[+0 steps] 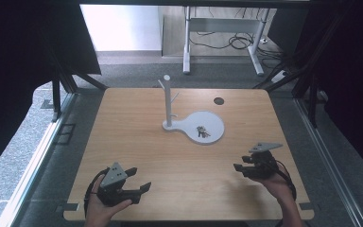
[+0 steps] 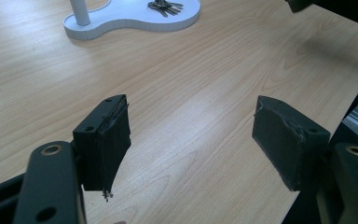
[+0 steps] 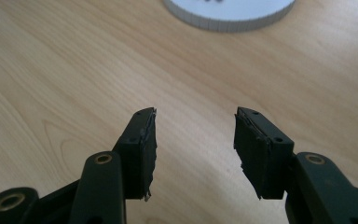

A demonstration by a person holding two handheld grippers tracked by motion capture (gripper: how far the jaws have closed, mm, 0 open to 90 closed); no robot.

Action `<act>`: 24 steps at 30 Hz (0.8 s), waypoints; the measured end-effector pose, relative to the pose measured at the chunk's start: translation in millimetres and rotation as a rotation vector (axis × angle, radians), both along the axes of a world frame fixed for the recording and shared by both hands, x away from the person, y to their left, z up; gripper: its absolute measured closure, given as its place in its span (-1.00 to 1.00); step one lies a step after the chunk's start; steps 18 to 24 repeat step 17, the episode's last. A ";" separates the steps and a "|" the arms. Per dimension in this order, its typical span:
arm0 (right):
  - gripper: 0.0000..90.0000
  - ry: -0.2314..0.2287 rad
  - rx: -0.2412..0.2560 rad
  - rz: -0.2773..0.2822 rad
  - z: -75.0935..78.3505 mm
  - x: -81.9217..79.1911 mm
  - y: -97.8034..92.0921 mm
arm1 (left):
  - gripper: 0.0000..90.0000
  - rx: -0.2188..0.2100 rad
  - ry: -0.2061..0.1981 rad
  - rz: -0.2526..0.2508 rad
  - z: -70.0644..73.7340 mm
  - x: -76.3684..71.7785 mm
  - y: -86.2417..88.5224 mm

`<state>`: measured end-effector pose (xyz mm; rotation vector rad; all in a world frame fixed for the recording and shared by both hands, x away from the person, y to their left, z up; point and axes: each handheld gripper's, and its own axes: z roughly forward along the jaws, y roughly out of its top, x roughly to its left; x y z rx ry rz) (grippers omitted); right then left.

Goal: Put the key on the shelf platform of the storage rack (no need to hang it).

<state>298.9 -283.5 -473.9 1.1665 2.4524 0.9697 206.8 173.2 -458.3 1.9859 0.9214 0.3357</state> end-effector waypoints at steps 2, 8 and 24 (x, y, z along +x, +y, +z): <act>0.09 0.000 0.000 -0.004 -4.9 -4.8 -2.4 | -0.38 0.001 0.001 0.000 -0.3 0.3 -0.5; 0.09 -0.003 -0.006 -0.006 -7.6 -6.9 -4.7 | -0.38 0.004 0.000 -0.003 -0.5 0.6 -1.9; -0.02 -0.035 -0.034 -0.029 -13.2 -2.3 2.8 | -0.38 0.006 0.001 -0.002 -0.9 0.8 -1.7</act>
